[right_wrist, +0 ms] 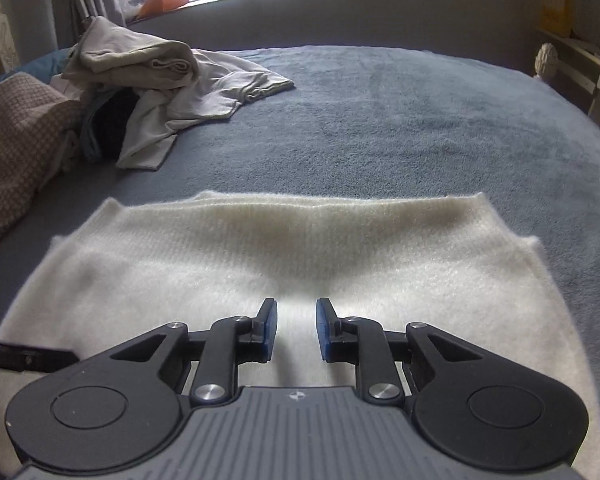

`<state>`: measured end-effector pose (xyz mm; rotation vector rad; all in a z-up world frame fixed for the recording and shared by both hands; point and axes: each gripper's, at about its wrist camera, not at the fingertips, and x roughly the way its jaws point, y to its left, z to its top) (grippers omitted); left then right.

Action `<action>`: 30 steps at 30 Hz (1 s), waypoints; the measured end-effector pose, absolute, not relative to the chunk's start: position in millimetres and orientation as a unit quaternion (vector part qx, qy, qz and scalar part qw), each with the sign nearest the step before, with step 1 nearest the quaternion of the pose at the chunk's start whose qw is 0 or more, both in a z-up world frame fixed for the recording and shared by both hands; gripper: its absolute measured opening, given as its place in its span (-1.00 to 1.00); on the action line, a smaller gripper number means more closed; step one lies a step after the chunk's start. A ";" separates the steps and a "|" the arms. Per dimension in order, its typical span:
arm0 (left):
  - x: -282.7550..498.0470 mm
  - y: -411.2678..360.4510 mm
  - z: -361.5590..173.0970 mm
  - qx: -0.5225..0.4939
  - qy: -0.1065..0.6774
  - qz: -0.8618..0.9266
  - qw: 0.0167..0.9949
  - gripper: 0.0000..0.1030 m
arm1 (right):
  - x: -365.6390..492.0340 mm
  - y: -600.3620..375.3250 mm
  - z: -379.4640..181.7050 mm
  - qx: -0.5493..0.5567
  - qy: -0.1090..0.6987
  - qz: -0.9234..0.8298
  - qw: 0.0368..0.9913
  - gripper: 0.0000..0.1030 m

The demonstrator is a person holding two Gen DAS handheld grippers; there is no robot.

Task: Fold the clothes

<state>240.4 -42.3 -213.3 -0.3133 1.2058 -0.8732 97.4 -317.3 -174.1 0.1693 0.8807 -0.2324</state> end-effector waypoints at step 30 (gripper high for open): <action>248.2 -78.1 -135.7 -0.265 0.568 -0.471 0.621 -0.45 | 6.8 -252.1 -192.8 -0.099 0.366 -0.059 0.923 -0.57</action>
